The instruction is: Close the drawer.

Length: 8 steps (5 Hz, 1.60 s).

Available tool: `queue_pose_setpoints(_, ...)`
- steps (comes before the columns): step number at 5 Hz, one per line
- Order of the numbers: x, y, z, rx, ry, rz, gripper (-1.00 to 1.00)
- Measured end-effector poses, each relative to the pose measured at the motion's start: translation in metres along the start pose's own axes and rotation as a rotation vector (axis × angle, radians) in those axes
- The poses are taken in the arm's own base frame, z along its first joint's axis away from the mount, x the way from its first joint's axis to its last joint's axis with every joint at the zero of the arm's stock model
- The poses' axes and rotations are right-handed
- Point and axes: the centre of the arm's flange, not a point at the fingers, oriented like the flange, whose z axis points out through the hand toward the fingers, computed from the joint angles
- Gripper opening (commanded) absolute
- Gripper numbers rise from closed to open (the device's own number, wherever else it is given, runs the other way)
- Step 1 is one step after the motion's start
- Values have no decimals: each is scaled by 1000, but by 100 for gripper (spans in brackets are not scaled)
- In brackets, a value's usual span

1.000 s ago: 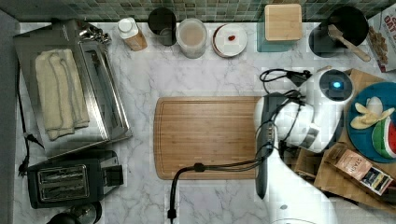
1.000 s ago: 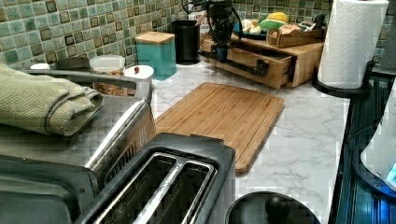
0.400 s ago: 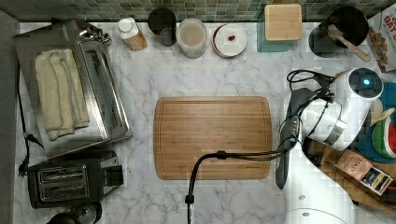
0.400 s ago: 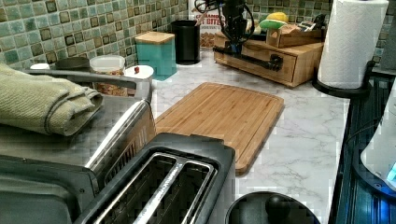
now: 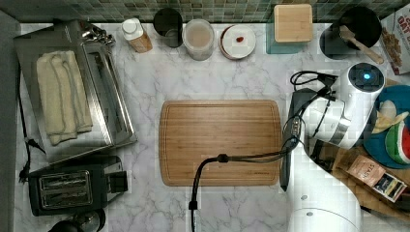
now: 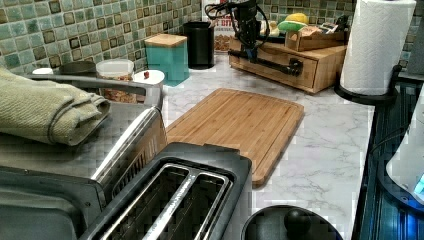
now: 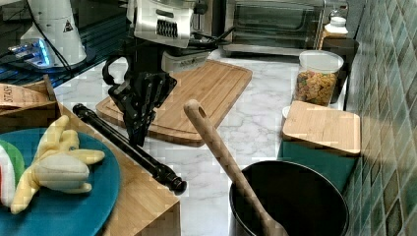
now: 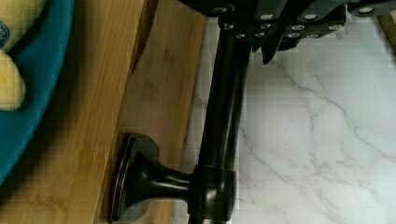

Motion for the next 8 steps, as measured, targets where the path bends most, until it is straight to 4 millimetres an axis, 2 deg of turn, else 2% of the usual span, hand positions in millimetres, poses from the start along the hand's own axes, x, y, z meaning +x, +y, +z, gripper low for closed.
queue_pose_setpoints(8, 2, -3, 1, -10, -6, 0, -100)
